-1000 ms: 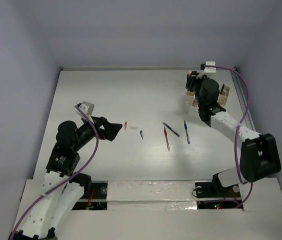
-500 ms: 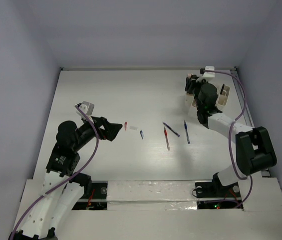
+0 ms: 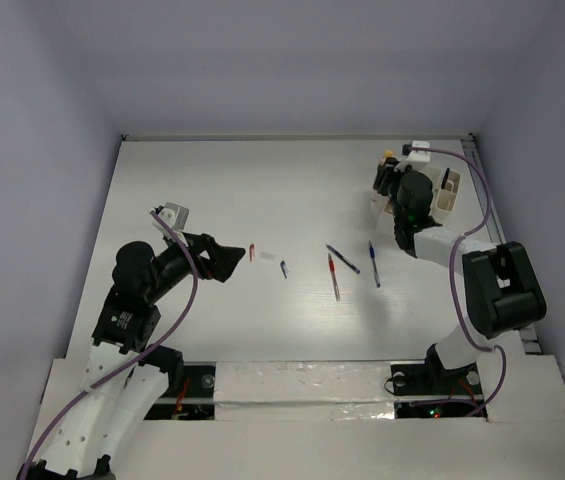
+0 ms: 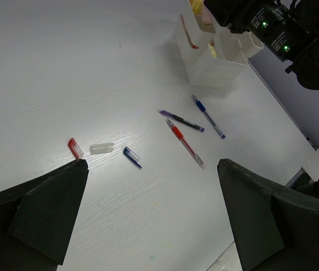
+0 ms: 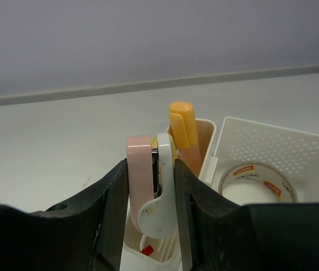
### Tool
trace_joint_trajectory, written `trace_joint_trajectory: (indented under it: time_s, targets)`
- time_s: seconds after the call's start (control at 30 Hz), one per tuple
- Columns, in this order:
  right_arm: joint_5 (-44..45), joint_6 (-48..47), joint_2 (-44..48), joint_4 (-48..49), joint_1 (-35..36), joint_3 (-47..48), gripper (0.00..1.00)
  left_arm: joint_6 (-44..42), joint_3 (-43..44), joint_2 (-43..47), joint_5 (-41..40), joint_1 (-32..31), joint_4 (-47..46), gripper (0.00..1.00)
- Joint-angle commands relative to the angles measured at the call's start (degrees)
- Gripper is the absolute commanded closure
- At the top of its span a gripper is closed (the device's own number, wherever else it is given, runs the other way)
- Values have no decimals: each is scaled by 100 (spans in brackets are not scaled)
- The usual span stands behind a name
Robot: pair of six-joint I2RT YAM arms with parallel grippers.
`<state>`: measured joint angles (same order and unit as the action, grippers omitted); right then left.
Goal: Sort the stationery into containers
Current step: Place the stapler in the storage box.
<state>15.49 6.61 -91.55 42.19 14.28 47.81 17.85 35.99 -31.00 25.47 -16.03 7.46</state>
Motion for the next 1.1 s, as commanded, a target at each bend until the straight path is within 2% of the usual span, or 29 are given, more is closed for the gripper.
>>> trace_joint_trajectory:
  time_s: [0.0,0.17,0.3,0.4,0.43,0.5,0.53,0.63,0.7,0.73,0.8,0.9,0.97,1.0,1.07]
  targets:
    - [165,103,-73,614,-40,-44,100,-71,-4,7,54,-14,-307,1]
    - [139,112,-118,579,-40,-44,98,-71,-13,15,54,-14,-307,1]
    - [218,95,-39,772,-40,-211,88,-71,-4,33,72,-14,-316,1]
    - [253,112,75,939,-40,-395,76,-71,-13,42,72,-14,-316,1]
    - [262,112,93,983,-40,-491,66,-71,-22,42,72,-14,-316,1]
    - [306,112,154,1001,-40,-527,58,-71,-22,51,81,-14,-316,1]
    - [306,112,181,1010,-40,-553,45,-71,-22,51,89,-14,-316,1]
    - [183,156,338,905,-40,-528,31,-71,-13,68,81,-14,-316,1]
    - [95,174,435,730,-40,-414,27,-71,-13,68,89,-14,-316,1]
    - [60,191,480,650,-40,-361,20,-71,-22,77,89,-14,-316,1]
    - [-54,244,664,379,-40,-229,18,-71,-13,86,89,-14,-316,1]
    - [-125,410,936,28,-40,-132,10,-71,-13,112,89,-14,-316,1]
    - [-177,604,1208,-237,-40,-105,10,-80,-22,112,89,-14,-316,1]
    - [-317,709,1314,-560,-40,-114,12,-71,-13,112,81,-14,-316,1]
    - [-589,1024,1560,-1088,-40,-97,27,-62,-13,112,81,-14,-316,1]
